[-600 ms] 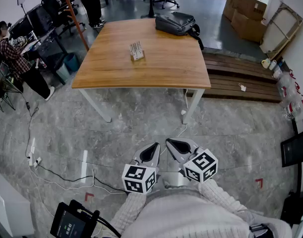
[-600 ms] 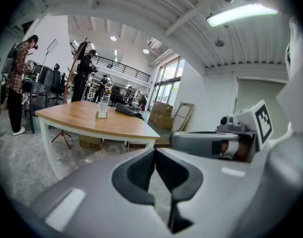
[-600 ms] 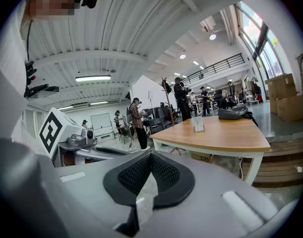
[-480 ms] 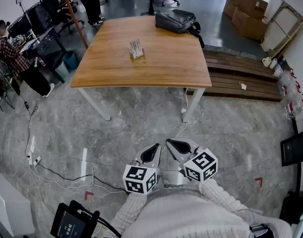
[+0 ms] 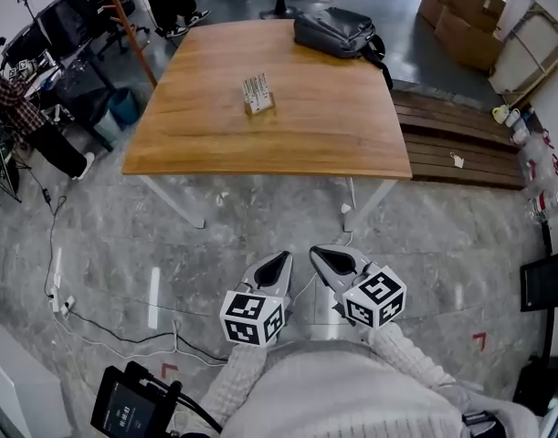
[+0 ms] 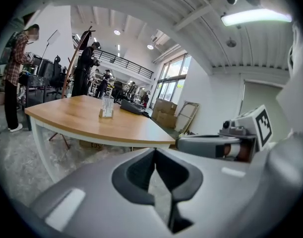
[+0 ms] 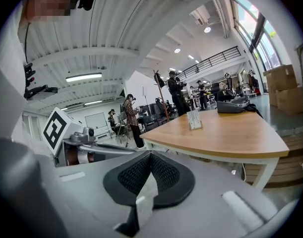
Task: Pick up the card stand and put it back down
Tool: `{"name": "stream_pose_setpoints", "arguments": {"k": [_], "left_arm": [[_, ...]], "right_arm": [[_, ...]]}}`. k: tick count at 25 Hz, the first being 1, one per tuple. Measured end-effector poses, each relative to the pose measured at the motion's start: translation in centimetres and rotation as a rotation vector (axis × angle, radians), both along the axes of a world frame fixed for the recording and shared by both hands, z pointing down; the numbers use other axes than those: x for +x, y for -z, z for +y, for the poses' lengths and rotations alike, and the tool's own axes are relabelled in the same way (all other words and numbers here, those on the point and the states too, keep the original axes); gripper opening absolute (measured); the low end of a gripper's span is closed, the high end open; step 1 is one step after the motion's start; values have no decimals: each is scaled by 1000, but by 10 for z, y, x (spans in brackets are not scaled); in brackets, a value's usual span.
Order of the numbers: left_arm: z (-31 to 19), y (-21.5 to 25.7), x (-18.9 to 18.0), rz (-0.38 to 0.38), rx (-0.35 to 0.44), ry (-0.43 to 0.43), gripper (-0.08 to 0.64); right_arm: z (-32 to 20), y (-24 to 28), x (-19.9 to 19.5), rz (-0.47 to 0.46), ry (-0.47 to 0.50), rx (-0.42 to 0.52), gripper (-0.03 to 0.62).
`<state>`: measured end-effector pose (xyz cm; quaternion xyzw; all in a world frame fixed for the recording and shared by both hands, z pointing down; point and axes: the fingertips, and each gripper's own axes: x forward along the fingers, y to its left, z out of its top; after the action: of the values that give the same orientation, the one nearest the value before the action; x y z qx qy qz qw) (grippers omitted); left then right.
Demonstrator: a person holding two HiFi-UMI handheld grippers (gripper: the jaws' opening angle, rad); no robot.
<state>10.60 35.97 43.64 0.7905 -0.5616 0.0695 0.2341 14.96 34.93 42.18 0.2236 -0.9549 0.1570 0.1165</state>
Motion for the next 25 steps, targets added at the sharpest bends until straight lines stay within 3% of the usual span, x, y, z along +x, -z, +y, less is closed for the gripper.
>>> {"name": "stream_pose_setpoints", "arguments": {"k": [10, 17, 25], "left_arm": [[-147, 16, -100, -14, -26, -50, 9], [-195, 16, -124, -32, -39, -76, 8], [-255, 9, -143, -20, -48, -49, 9]], "right_arm": [[-142, 14, -106, 4, -28, -8, -5], [-189, 11, -131, 9, -67, -53, -5], [-251, 9, -156, 11, -20, -50, -4]]}}
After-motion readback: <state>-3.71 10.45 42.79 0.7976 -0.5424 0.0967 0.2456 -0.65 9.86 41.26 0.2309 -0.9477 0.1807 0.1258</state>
